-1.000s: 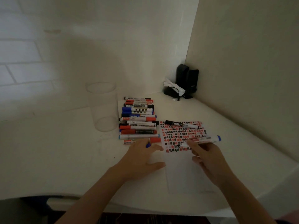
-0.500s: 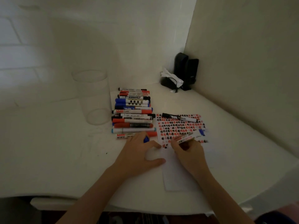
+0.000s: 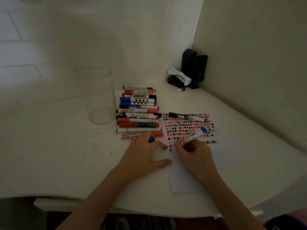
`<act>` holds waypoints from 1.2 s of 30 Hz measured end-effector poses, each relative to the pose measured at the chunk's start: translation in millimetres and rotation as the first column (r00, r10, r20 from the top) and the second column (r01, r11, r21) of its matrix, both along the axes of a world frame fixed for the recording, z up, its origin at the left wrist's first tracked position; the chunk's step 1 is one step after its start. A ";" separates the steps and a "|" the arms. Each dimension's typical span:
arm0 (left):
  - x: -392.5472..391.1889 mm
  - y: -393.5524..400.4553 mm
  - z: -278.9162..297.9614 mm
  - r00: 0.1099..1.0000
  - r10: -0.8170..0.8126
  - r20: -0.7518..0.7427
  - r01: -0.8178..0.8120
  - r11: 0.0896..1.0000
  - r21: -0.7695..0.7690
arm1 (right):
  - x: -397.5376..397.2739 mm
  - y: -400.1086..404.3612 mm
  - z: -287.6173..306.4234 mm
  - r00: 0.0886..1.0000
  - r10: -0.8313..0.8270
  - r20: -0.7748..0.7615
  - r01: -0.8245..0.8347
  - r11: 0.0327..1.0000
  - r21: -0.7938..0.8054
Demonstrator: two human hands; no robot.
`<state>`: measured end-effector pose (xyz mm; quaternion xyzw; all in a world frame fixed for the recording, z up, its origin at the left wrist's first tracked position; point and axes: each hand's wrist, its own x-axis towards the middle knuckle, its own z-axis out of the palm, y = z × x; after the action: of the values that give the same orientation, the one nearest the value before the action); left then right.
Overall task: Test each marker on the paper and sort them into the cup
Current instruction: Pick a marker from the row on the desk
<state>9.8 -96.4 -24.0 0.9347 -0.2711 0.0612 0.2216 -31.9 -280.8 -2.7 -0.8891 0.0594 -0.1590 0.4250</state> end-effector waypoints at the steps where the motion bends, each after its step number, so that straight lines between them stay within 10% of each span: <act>1: 0.1 0.0 -0.1 1.000 0.000 -0.004 0.000 1.000 0.006 | 0.0 0.5 -0.5 1.000 0.008 0.001 -0.008 1.000 -0.012; 36: 0.0 5.6 2.1 0.994 -0.101 -0.051 0.099 0.994 -0.054 | -1.2 0.5 -0.3 0.998 -0.057 -0.028 0.058 0.997 0.040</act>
<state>9.8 -90.8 -21.9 0.9152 -0.3098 0.0319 0.2556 -33.1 -280.2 -3.0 -0.8802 0.0940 -0.1580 0.4376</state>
